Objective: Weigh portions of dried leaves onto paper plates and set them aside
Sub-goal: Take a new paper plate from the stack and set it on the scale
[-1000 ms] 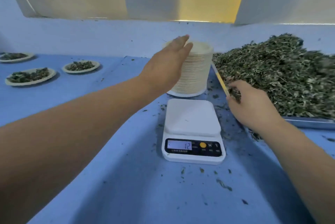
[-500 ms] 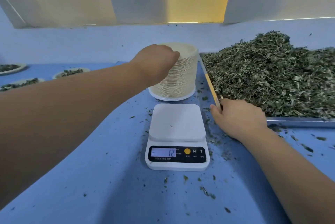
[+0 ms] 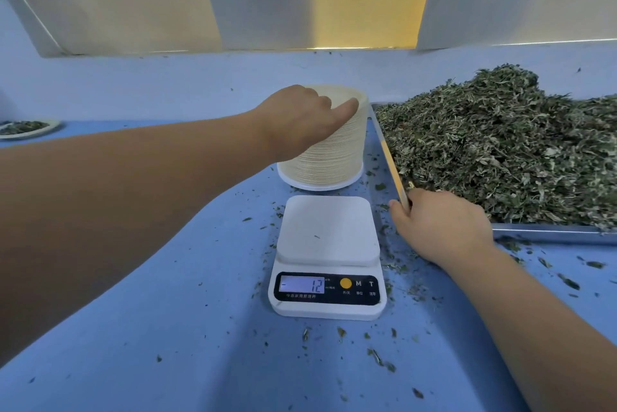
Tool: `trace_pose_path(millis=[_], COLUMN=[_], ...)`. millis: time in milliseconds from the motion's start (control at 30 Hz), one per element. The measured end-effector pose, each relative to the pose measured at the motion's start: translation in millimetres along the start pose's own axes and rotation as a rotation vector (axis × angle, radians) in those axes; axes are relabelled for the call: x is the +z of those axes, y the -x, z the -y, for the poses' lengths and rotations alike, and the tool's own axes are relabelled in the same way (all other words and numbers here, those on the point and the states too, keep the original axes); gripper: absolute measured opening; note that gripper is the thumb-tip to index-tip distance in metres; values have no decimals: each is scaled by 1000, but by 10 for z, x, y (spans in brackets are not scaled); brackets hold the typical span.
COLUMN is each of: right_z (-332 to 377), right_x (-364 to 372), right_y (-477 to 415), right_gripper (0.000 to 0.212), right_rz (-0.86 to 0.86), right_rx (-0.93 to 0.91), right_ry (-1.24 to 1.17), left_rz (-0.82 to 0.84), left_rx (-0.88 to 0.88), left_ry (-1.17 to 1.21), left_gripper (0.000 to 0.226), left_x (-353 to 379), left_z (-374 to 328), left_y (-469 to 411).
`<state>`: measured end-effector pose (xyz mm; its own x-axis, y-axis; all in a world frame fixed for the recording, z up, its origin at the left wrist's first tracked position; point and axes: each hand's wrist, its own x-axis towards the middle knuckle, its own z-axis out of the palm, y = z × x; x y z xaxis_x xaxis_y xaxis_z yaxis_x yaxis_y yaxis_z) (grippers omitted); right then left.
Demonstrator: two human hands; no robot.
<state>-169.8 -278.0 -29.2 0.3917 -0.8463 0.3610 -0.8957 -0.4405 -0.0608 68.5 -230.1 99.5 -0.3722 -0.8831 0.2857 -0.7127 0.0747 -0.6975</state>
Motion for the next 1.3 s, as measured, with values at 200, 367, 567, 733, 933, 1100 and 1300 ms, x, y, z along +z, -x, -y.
trace_pose_path(millis=[200,367,567,733,933,1100,1300], right_z=[6,6,7,3,7,-14,-8], right_x=[-1,2,-18,-31,-20,-25,-6], right_y=[3,-1,13,26,45,34,24], right_gripper=[46,45,44,41,45,46,43], right_rz=[-8,-9,3,-5,-45,3,-33], right_rx=[-3,-4,6,1,-9,-15,-10], right_ry=[-2,-3,-13,-39,-13,-8,-6], left_rz=[-234,-396,-754,-746,-625,-507,-462], left_rx=[-246,-876,-1080,-1052,-963,-988,-903], left_ry=[228,747,1175,1337,1342,1349,1392], left_gripper=[55,29,28,37,30,29,43], left_x=[93,89,95,120,278,450,542], left_z=[41,51,-311,-685,-925,-976,-988], left_y=[15,20,381,799,1090,1191,1274])
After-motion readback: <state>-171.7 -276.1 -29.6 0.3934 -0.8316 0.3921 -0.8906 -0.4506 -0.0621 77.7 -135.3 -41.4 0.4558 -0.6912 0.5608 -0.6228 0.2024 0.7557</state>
